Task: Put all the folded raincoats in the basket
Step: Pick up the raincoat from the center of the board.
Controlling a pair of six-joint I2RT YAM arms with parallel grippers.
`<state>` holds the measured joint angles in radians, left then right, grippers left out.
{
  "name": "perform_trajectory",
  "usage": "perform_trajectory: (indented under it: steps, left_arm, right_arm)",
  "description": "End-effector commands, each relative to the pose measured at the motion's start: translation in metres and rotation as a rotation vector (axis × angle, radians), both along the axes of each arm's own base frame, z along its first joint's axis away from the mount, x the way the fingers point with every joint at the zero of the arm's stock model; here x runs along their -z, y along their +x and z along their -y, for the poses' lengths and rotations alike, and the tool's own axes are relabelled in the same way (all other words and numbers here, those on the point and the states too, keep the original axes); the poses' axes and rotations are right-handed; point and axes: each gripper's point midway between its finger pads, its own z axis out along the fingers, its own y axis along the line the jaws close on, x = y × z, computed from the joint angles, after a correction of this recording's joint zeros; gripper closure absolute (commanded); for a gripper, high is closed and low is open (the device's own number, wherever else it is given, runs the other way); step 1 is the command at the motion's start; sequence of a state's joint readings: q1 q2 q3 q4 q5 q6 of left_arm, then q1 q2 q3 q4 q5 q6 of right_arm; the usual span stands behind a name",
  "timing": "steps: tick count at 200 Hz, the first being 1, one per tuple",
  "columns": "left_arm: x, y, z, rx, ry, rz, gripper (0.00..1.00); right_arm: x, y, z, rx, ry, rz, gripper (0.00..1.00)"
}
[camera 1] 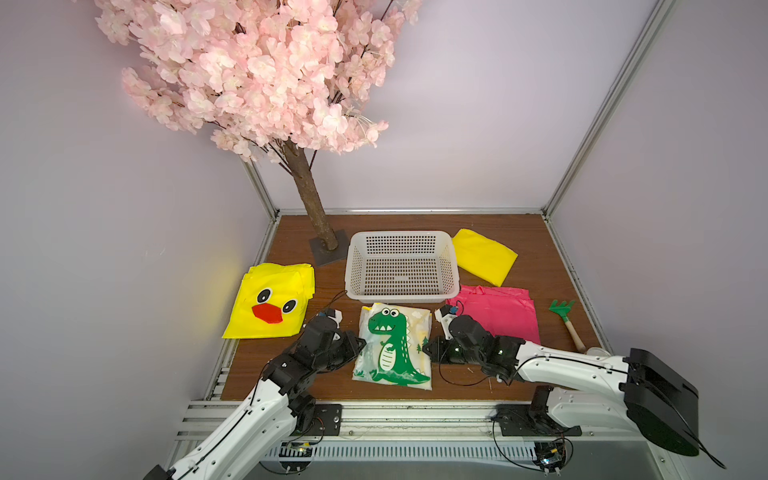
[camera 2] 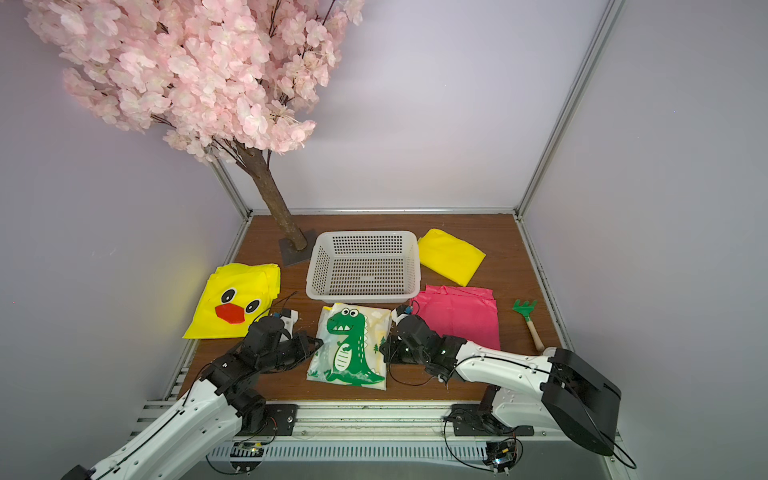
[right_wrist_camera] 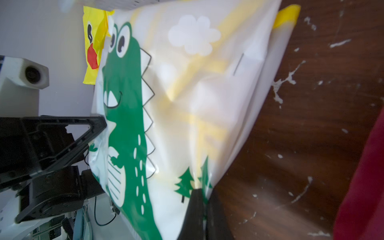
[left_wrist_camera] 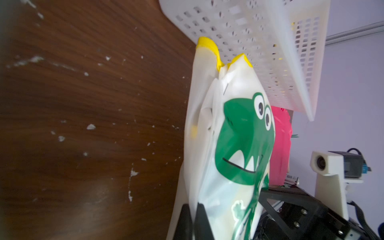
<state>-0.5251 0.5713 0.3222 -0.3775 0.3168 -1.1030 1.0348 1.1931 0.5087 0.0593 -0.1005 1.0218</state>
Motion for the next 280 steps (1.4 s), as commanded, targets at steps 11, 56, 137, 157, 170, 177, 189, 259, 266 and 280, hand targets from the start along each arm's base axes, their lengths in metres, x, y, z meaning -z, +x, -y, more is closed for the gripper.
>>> perform_trajectory:
  steps: [11, 56, 137, 157, 170, 177, 189, 259, 266, 280]
  left_arm:
    - [-0.033, 0.002, 0.010, 0.022, -0.063, 0.039, 0.99]
    - [-0.068, 0.001, 0.014, 0.029, -0.116, 0.081, 0.99]
    - [-0.122, 0.017, 0.022, 0.048, -0.130, 0.177, 0.99]
    - [-0.128, 0.017, 0.024, 0.058, -0.137, 0.184, 0.99]
    - [-0.129, 0.016, 0.024, 0.060, -0.142, 0.183, 0.99]
    - [-0.128, 0.015, 0.024, 0.060, -0.145, 0.182, 0.99]
    - [-0.124, 0.012, 0.023, 0.057, -0.152, 0.173, 0.99]
    - [-0.064, -0.016, 0.014, 0.041, -0.180, 0.038, 0.99]
    - [-0.058, -0.018, 0.014, 0.044, -0.180, 0.023, 0.99]
    - [-0.051, -0.022, 0.013, 0.048, -0.179, 0.008, 0.99]
  right_arm:
    - [-0.047, -0.010, -0.021, -0.070, 0.094, 0.044, 1.00]
    - [-0.078, -0.019, -0.029, -0.096, 0.141, 0.072, 1.00]
    - [-0.149, -0.004, -0.043, -0.090, 0.191, 0.202, 1.00]
    - [-0.153, -0.003, -0.044, -0.085, 0.205, 0.205, 1.00]
    - [-0.151, -0.005, -0.043, -0.082, 0.216, 0.193, 1.00]
    - [-0.148, -0.006, -0.041, -0.076, 0.220, 0.184, 1.00]
    - [-0.141, -0.008, -0.037, -0.063, 0.222, 0.165, 1.00]
    - [-0.076, -0.021, -0.008, -0.018, 0.139, 0.055, 1.00]
    - [-0.071, -0.023, -0.005, -0.016, 0.133, 0.045, 1.00]
    - [-0.063, -0.025, -0.002, -0.014, 0.125, 0.030, 1.00]
